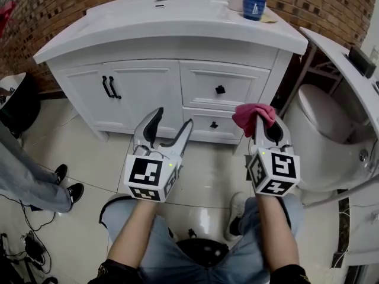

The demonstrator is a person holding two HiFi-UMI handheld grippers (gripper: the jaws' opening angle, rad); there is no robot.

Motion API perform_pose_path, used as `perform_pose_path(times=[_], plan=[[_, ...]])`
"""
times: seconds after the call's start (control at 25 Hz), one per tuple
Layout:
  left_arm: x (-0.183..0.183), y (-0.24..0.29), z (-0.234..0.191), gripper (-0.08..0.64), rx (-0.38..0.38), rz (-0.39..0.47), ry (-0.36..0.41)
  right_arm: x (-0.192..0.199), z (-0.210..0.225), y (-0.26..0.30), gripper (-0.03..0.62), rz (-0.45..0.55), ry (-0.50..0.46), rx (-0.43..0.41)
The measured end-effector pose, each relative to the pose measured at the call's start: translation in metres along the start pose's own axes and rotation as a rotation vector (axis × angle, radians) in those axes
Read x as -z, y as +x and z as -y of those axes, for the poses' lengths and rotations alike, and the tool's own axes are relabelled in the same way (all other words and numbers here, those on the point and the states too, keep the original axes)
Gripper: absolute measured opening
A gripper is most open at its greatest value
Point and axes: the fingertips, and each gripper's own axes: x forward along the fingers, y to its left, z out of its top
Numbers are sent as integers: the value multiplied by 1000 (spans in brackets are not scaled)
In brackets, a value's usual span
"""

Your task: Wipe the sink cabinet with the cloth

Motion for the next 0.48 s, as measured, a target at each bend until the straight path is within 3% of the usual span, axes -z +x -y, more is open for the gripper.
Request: perform_pose_path(times=[0.12, 0.24, 0.48], plan=[[-5, -2, -6, 305, -10, 17, 11, -1, -31, 0, 35, 18, -48, -47], [-1, -6, -7, 305, -13, 8, 0, 7, -47, -3, 35, -1, 22, -112], [-1, -9, -16, 304, -25, 3, 2, 21, -38, -2, 35, -46, 40, -67]])
